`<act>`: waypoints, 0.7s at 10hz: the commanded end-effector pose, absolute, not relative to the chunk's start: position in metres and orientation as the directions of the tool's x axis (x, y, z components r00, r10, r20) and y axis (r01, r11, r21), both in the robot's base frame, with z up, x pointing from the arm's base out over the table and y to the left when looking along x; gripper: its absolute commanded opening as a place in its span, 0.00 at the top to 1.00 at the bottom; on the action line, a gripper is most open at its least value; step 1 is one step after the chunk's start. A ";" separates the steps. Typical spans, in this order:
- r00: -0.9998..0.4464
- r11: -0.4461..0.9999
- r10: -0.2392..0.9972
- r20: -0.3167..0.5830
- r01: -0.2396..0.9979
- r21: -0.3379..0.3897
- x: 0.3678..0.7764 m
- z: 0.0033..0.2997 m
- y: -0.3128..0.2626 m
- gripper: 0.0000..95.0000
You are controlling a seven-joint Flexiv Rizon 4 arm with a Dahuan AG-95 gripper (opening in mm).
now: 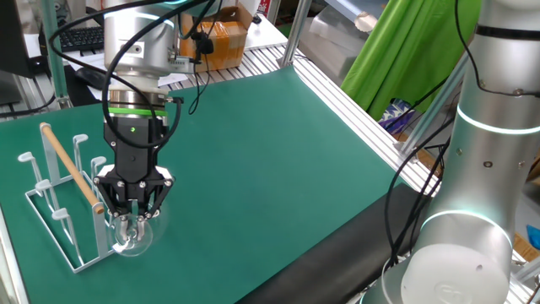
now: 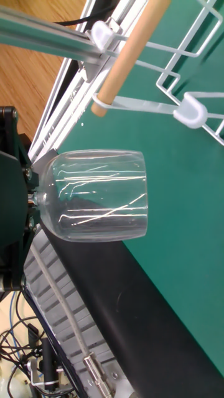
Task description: Put the cup on the cup rack
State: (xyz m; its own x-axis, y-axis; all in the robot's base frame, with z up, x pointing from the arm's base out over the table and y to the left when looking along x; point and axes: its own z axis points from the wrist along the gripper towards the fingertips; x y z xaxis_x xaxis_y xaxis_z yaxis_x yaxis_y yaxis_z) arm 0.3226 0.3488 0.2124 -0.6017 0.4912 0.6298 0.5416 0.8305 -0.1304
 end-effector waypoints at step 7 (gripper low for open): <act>-0.614 0.836 0.493 0.616 0.531 -0.140 0.323 0.213 0.349 1.00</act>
State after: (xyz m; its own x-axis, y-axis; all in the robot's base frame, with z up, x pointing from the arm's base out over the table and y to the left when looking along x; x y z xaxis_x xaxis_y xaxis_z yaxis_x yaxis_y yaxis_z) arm 0.3227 0.3492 0.2129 -0.6147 0.4936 0.6152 0.5313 0.8356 -0.1397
